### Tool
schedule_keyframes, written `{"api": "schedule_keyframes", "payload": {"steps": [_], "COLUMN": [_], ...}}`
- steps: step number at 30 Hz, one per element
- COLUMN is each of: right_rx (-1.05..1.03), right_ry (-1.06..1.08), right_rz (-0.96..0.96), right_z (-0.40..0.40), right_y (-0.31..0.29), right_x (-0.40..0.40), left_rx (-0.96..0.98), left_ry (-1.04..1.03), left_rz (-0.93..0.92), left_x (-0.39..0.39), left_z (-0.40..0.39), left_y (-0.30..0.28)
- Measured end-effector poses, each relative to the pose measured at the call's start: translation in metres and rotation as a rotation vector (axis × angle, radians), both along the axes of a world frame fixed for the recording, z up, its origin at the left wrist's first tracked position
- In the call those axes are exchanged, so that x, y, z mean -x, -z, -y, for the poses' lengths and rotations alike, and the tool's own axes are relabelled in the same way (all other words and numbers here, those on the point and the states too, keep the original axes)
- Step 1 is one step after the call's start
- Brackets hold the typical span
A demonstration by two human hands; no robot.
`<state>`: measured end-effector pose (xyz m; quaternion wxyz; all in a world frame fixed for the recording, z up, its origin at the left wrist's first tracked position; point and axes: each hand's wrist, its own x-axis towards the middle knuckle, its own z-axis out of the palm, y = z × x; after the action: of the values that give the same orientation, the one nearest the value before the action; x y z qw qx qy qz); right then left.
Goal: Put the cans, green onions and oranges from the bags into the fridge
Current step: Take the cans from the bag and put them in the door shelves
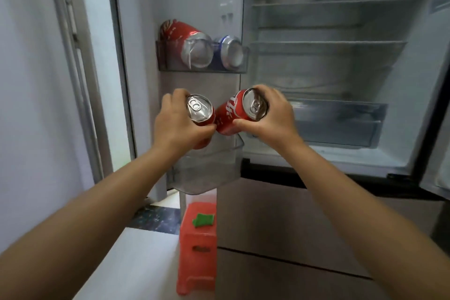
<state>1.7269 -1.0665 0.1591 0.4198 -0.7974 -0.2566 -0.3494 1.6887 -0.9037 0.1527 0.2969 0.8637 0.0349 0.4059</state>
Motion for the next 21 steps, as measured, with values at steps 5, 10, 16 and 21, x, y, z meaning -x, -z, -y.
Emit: {"api": "schedule_keyframes", "payload": {"steps": [5,10,16,21], "right_rx": [-0.077,-0.018,0.27,0.57], "right_ry": [-0.22,-0.38,-0.434,-0.446], "right_rz": [-0.162,-0.325,-0.389,-0.384], "right_z": [-0.006,-0.02,-0.037,-0.05], "right_y": [0.005,-0.001,-0.014,-0.016], "right_x": [-0.055,-0.094,-0.128,-0.138], "left_rx": [0.084,0.156,0.196,0.218], "left_ry": [-0.037,-0.063,-0.182,-0.239], "left_rz": [-0.09,-0.177,-0.317,-0.457], "left_x": [-0.033,-0.053,-0.071,-0.074], "left_z": [-0.004,-0.004,-0.01,-0.004], "left_y": [0.003,-0.001,0.0,0.005]}}
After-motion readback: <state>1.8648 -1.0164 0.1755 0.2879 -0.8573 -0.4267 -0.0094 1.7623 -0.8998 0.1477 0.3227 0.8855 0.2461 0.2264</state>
